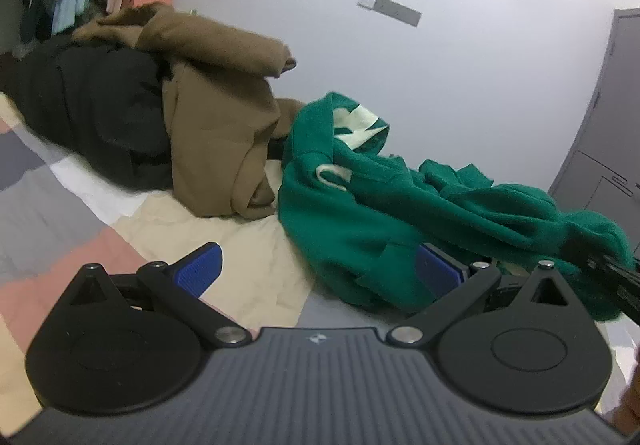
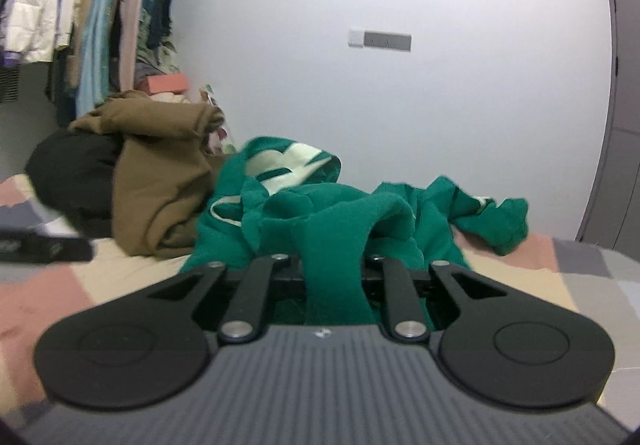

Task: Fold large clothes
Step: 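Grasp the hoodie with the left tool while the right tool holds its part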

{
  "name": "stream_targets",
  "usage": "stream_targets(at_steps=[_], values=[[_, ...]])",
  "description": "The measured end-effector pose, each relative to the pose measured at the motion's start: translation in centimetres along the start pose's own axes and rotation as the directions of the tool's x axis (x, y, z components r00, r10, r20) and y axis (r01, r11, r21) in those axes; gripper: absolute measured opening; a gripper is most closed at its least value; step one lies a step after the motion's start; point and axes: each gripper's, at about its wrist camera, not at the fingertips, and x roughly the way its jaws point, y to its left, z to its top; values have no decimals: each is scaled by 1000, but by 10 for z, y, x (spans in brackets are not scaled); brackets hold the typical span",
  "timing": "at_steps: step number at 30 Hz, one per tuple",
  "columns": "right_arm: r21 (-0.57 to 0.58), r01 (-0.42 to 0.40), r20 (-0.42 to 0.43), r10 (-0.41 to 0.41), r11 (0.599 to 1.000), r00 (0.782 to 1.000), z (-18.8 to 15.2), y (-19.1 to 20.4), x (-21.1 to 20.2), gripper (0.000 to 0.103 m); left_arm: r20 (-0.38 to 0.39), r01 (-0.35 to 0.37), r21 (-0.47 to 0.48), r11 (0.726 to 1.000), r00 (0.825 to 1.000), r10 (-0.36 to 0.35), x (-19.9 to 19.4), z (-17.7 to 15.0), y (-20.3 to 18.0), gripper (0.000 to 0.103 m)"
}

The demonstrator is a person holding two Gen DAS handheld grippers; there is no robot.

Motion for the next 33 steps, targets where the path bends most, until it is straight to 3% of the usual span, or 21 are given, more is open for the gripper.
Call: stream_targets(at_steps=[12, 16, 19, 22, 24, 26, 27, 28, 30, 33], values=[[-25, -68, 83, 70, 997, 994, -28, 19, -142, 17, -5, 69, 39, 997, 998, -69, -57, -10, -28, 103], [18, -125, -29, 125, 992, 992, -52, 21, -154, 18, -48, 104, 14, 994, 993, -103, -62, -13, -30, 103], [37, -161, -147, 164, 986, 975, -68, 23, -143, 19, -79, 115, -1, 993, 990, -115, -60, -19, -32, 103], [129, -174, -256, 203, 976, 945, -77, 18, -125, 25, -109, 107, 12, 994, 988, -105, -51, -25, -35, 103], [211, -191, -285, 248, 959, 926, -81, 8, -118, 35, -127, 105, 11, 994, 987, -103, -45, -29, -35, 103], [294, -212, -294, 299, 932, 908, -83, -3, -113, 65, -151, 114, -3, 993, 982, -113, -36, -32, -34, 103], [334, -218, -290, 320, 917, 902, -82, -9, -113, 72, -163, 118, -10, 993, 980, -118, -31, -33, -34, 103], [372, -226, -273, 338, 900, 901, -82, -15, -114, 78, -174, 121, -17, 992, 977, -122, -25, -33, -34, 103], [418, -260, -221, 374, 871, 901, -77, -26, -119, 77, -189, 130, -30, 991, 973, -133, -13, -32, -34, 103], [447, -238, -161, 339, 862, 927, -73, -45, -120, 78, -218, 145, -60, 988, 964, -155, 8, -32, -36, 102]])
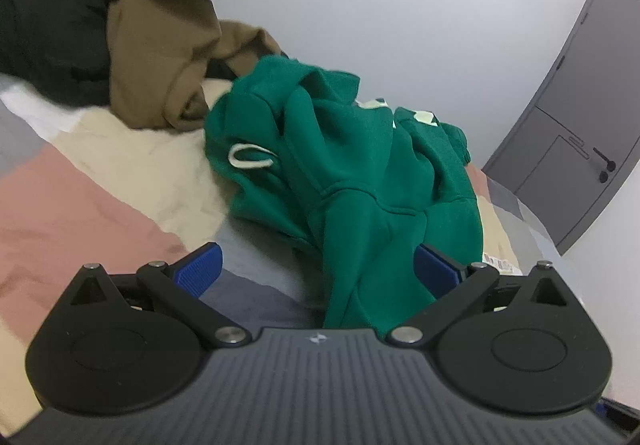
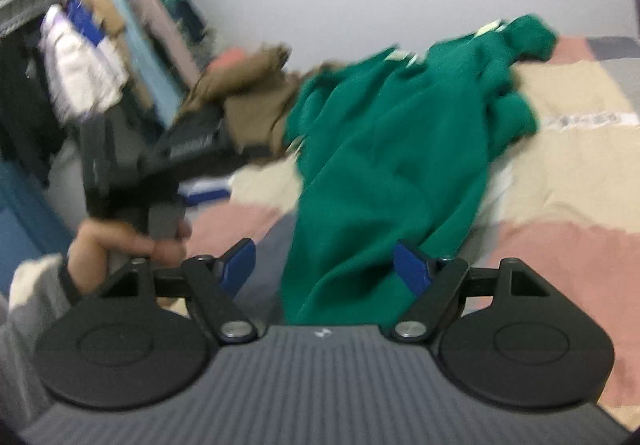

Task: Fold large clothes
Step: 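Grasp the hoodie with the left tool while the right tool holds its part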

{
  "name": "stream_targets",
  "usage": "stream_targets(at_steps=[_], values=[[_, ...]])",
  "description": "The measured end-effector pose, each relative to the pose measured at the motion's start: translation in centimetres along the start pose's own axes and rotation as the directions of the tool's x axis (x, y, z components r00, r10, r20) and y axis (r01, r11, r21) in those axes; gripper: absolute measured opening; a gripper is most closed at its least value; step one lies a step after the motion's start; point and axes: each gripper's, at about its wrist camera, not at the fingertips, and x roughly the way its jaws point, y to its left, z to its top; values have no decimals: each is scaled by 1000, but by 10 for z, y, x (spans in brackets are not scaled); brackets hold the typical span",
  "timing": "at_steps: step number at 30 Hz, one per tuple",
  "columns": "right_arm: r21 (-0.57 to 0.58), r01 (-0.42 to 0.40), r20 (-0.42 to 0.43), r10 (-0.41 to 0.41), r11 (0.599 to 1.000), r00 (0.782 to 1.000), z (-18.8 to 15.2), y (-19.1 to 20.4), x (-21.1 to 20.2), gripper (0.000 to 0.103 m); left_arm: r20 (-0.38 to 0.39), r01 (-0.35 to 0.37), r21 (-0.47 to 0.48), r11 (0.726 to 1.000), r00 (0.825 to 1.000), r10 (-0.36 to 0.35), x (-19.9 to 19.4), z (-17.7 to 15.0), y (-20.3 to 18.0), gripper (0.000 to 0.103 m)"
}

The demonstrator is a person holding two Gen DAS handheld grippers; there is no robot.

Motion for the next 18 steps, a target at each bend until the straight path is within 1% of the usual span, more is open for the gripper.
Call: stream_targets(at_steps=[3, 6, 8, 10, 12, 15, 16, 18], values=[[75, 47, 18, -49, 996, 999, 15, -24, 12, 78, -9, 2, -7, 1000, 1000, -2, 20, 3, -1, 101], [148, 81, 11, -83, 986, 996, 33, -50, 39, 78, -25, 37, -34, 999, 999, -38, 38, 3, 1, 99], [190, 111, 4, -113, 976, 994, 39, -64, 59, 78, -38, 45, -41, 998, 998, -46, 51, 2, 1, 99], [243, 121, -3, -124, 963, 992, 44, -78, 81, 78, -51, 47, -38, 998, 998, -49, 63, 1, 1, 99], [277, 115, -6, -118, 954, 993, 44, -88, 95, 78, -58, 54, -47, 997, 997, -56, 74, -1, 3, 98], [307, 120, -4, -125, 944, 992, 47, -102, 122, 79, -75, 57, -47, 997, 995, -61, 88, -4, 5, 92], [317, 116, -2, -122, 941, 993, 46, -106, 128, 79, -78, 65, -53, 996, 994, -69, 92, -5, 6, 89], [324, 108, 2, -115, 940, 993, 42, -112, 137, 79, -92, 83, -74, 994, 992, -89, 100, -6, 9, 79]])
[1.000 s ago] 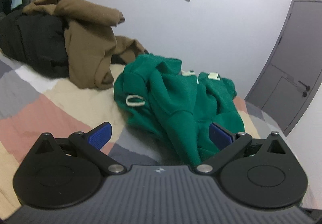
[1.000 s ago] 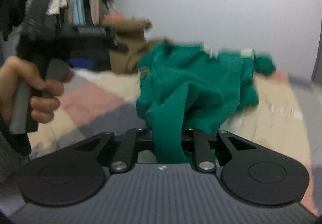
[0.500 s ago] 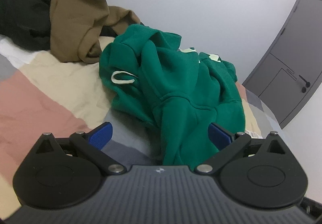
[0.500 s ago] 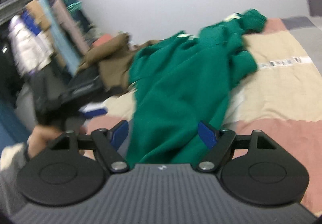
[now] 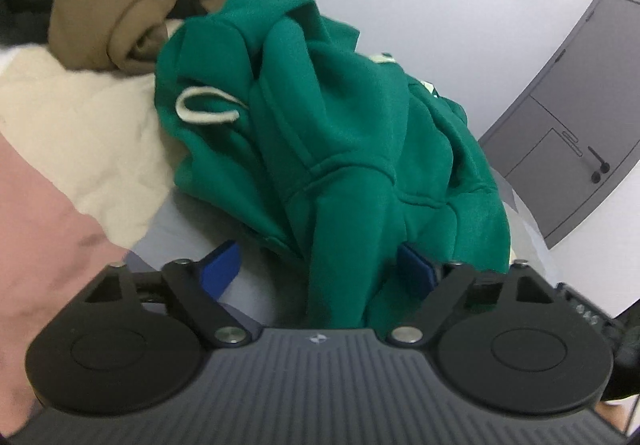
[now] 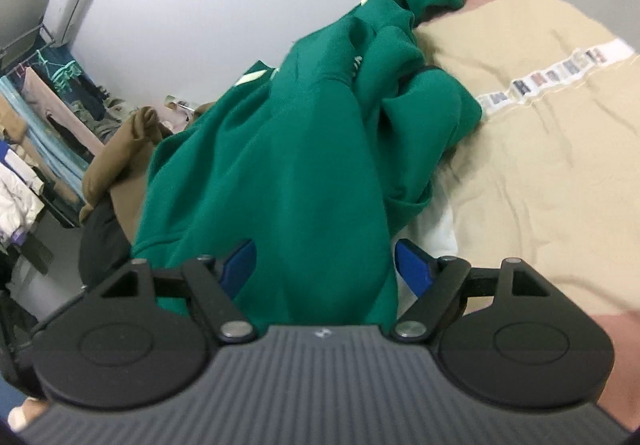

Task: Fold large clothes
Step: 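Grasp the hoodie with the left tool while the right tool holds its part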

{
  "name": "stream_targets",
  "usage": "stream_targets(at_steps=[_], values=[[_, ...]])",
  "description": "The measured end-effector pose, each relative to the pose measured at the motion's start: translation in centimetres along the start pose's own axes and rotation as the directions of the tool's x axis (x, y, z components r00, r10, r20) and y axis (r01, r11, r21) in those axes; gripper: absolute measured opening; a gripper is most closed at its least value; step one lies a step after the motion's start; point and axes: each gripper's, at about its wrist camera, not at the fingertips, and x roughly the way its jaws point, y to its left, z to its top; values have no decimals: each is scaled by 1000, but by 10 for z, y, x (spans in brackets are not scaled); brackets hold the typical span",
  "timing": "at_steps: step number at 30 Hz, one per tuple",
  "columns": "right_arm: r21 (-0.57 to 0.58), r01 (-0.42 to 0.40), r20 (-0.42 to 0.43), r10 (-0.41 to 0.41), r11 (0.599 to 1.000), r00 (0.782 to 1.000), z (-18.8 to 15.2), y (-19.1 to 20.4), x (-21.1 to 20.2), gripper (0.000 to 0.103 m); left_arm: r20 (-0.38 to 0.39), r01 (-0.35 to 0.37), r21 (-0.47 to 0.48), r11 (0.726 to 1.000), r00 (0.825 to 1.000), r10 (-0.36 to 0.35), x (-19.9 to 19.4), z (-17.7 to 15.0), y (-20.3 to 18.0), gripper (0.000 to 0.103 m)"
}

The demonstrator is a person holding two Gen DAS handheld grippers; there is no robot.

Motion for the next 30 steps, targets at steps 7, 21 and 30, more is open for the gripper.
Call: stream_targets(at_steps=[7, 21, 30], values=[[-37, -87, -92, 83, 996, 992, 4, 1, 15, 33, 1, 41, 45, 998, 999, -41, 13, 0, -3, 42], [-228, -197, -53, 190, 953, 980, 4, 28, -35, 12, 39, 31, 115, 993, 999, -36, -41, -16, -24, 13], [-301, -235, -25, 238, 924, 971, -12, 51, -90, 12, 68, 119, 134, 984, 989, -129, -109, -34, -43, 5]])
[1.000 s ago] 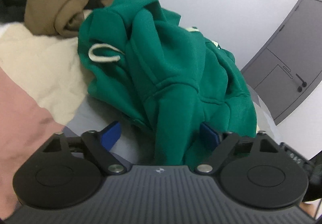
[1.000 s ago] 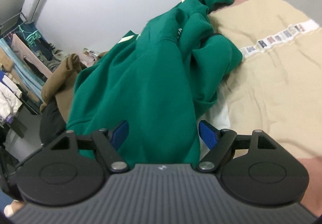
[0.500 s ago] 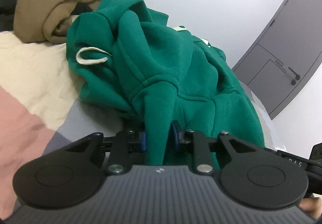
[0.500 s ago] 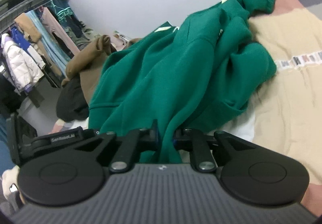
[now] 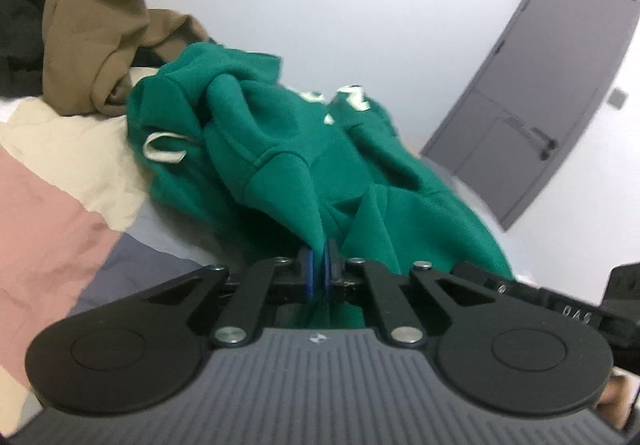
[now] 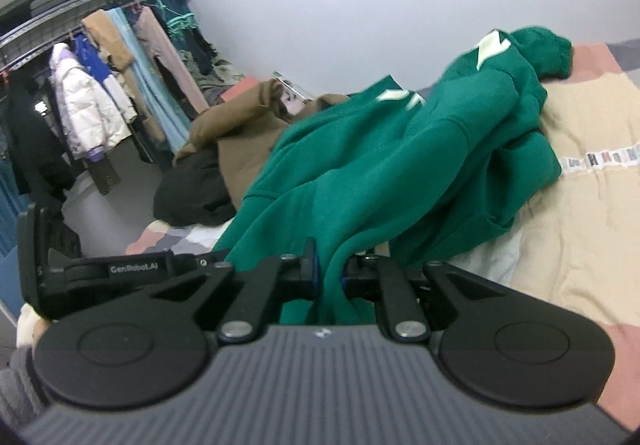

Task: Fold large clothes
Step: 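Grasp the hoodie with the left tool while the right tool holds its part, then lift the hoodie high with both tools and shake it out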

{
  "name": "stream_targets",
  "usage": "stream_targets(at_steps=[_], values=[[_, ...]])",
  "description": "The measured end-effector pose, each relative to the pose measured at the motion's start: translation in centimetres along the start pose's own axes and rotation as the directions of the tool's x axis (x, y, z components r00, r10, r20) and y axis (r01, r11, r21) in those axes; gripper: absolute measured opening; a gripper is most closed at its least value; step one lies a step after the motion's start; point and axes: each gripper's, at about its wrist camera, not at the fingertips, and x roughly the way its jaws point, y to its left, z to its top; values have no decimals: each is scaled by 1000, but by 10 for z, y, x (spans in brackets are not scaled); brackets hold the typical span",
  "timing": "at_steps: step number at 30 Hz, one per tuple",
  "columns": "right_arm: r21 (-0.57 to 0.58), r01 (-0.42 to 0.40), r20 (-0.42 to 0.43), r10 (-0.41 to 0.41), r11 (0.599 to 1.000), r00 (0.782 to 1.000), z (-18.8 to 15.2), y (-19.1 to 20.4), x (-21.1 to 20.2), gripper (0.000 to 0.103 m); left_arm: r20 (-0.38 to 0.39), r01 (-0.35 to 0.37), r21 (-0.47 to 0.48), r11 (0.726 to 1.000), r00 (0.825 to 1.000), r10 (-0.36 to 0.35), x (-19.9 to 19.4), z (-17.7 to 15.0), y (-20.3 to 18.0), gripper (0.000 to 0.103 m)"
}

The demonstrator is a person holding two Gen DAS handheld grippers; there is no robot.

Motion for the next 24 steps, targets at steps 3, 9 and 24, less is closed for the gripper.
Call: stream_targets(at_steps=[3, 9, 24], values=[[-18, -24, 22, 24, 1000, 999, -3, 12, -25, 12, -2, 61, -12, 998, 998, -61, -20, -2, -10, 5], [-75, -113, 84, 120, 991, 989, -9, 34, -81, 12, -46, 208, -43, 977, 977, -210, -59, -11, -30, 5], [188, 111, -133, -87, 976, 987, -44, -3, -72, 42, -249, 41, -81, 996, 967, -60, -25, -40, -20, 41]])
